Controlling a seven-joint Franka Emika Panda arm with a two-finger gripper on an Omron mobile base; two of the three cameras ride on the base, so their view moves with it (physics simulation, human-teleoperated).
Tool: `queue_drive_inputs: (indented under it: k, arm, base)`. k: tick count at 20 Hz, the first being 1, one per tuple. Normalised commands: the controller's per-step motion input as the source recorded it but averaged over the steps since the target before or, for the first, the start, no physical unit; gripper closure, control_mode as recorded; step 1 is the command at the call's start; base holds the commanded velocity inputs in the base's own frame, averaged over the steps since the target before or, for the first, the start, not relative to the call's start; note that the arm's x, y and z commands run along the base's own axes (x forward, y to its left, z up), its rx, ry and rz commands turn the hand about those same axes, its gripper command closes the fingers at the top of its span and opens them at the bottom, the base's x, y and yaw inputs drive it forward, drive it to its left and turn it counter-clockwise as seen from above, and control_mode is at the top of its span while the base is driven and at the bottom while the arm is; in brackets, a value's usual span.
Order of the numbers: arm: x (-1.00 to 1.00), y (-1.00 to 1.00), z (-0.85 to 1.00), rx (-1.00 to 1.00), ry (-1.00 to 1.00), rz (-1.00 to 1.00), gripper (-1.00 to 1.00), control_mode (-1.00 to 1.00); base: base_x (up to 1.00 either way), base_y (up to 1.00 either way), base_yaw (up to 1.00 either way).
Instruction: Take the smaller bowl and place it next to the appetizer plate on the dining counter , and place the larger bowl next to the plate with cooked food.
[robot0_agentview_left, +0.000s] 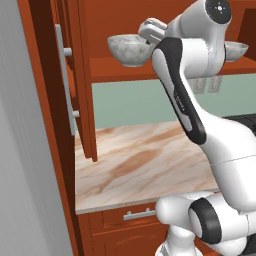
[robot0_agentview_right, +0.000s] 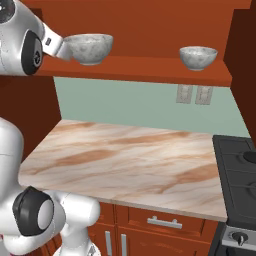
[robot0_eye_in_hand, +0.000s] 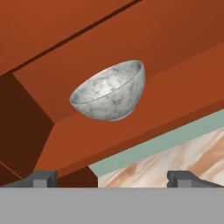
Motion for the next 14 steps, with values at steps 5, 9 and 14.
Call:
queue_drive_inputs:
  k: [5, 9, 14]
  arm:
    - [0.20, -0.22, -0.29, 0.01, -0.03, 0.00, -1.00, -1.00]
    - [0.24, -0.30, -0.16, 0.00, 0.00, 0.00, -1.00, -1.00]
    - [0.40, -0.11, 0.00, 0.00, 0.01, 0.00, -1.00, -1.00]
  base:
    - [0.00, 0.00, 0.00]
    - [0.00, 0.00, 0.00]
    - [0.00, 0.00, 0.00]
